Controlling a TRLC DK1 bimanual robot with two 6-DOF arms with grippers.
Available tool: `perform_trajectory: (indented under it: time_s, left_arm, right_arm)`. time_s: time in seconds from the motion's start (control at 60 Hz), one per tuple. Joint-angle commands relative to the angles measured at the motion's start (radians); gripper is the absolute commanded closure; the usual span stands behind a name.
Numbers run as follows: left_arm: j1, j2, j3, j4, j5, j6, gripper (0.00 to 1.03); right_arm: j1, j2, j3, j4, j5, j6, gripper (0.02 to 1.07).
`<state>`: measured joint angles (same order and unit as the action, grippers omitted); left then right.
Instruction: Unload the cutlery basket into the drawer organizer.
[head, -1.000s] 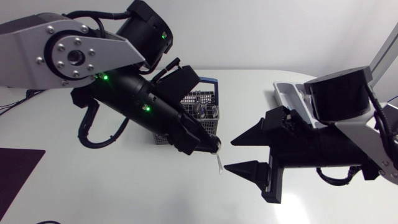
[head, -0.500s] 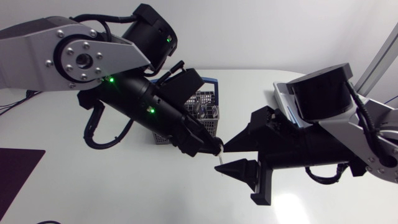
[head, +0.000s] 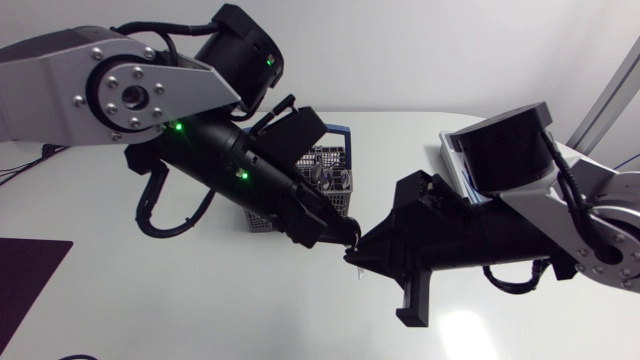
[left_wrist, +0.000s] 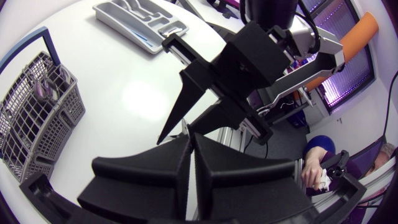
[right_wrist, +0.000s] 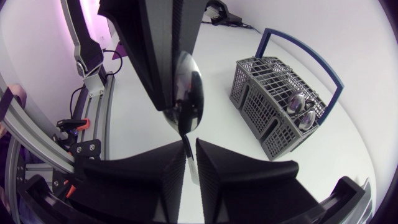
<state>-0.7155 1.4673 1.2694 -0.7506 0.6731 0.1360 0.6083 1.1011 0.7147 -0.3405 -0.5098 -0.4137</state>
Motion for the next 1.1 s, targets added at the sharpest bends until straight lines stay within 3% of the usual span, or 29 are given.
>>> perform_trajectory:
  time_s: [0.0,0.15,0.367,0.45,0.517,0.767,1.083]
  left_arm:
    - [0.004,0.016,-0.016,-0.006,0.019,0.019,0.98]
    - [0.013,0.016,-0.015,-0.006,0.020,0.010,0.94]
    - [0.027,0.024,0.012,-0.010,0.031,-0.039,0.39]
    - [0.031,0.033,0.039,-0.024,0.031,-0.059,0.30]
    - [0.045,0.041,0.068,-0.024,0.033,-0.090,0.18]
    - [0.100,0.082,0.131,-0.024,0.025,-0.193,0.10]
    - [0.122,0.123,0.134,-0.041,-0.142,-0.239,0.10]
  right_arm:
    - [0.004,0.016,0.022,0.012,0.004,0.032,1.02]
    - [-0.008,0.016,0.019,0.009,0.007,0.035,1.02]
    - [-0.018,0.017,0.011,-0.015,0.008,0.033,1.02]
    - [-0.030,0.016,0.006,-0.022,0.010,0.030,1.02]
    - [-0.041,0.014,-0.001,-0.032,0.014,0.023,1.02]
    - [-0.159,0.002,-0.015,-0.086,0.047,-0.050,1.02]
    - [-0.417,0.000,-0.034,-0.098,0.140,-0.237,1.02]
